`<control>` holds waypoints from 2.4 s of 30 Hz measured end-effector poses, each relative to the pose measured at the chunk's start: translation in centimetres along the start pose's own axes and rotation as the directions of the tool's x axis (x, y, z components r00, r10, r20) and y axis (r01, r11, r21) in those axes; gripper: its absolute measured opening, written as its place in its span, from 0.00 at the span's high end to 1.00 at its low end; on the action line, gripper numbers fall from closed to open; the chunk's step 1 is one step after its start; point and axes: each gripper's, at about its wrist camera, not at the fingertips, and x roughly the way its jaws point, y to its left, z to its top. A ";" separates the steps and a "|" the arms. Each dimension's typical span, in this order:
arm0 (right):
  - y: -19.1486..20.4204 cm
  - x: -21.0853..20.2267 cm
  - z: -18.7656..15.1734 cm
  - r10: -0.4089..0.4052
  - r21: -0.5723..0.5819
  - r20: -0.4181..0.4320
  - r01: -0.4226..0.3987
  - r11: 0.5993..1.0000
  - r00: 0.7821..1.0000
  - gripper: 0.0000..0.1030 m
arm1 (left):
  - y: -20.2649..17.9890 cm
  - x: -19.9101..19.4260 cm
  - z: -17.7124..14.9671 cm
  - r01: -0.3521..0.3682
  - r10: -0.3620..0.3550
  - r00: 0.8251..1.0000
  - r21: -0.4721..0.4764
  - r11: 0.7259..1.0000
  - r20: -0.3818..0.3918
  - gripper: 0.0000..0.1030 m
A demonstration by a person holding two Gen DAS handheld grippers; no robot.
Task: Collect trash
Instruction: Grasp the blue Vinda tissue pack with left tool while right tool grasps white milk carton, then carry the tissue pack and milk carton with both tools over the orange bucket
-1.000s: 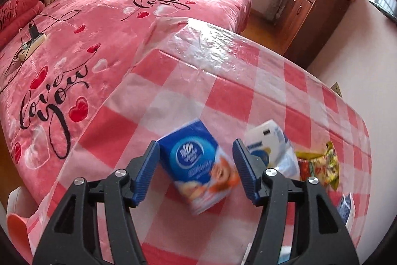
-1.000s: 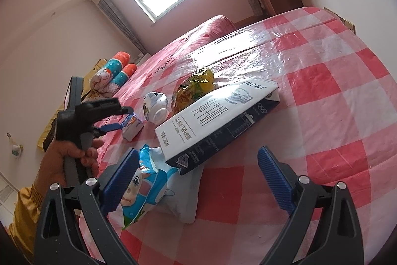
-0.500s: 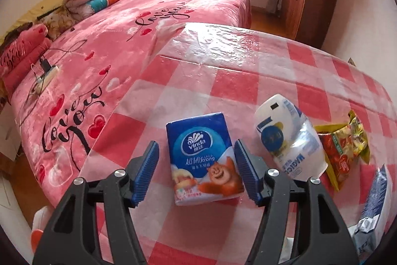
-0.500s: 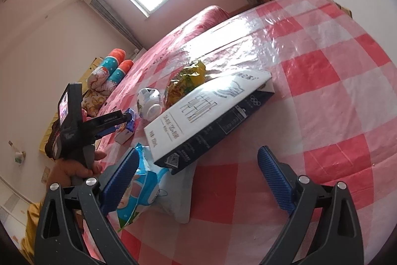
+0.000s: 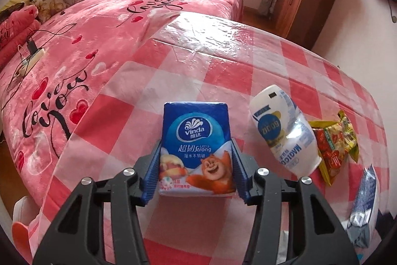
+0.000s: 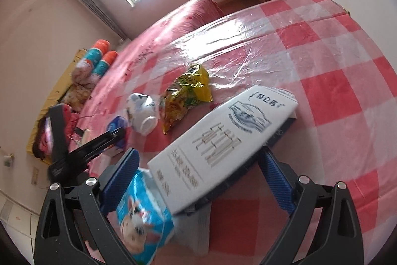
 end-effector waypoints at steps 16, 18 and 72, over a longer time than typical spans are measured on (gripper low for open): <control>-2.7 1.1 3.3 -0.277 -0.251 0.008 0.270 0.930 0.961 0.08 | 1.2 -2.9 -3.9 0.117 -0.117 0.993 0.067 0.991 -0.007 0.49; -2.6 0.7 3.5 -0.253 -0.246 0.028 0.252 0.936 0.967 0.08 | 1.2 -3.1 -4.1 0.125 -0.125 0.992 0.074 0.989 -0.006 0.49; 8.5 -8.4 -8.0 -0.027 -0.392 0.194 0.103 0.914 0.981 0.47 | 9.3 -15.0 -12.9 0.069 -0.097 0.985 0.186 0.980 0.146 0.49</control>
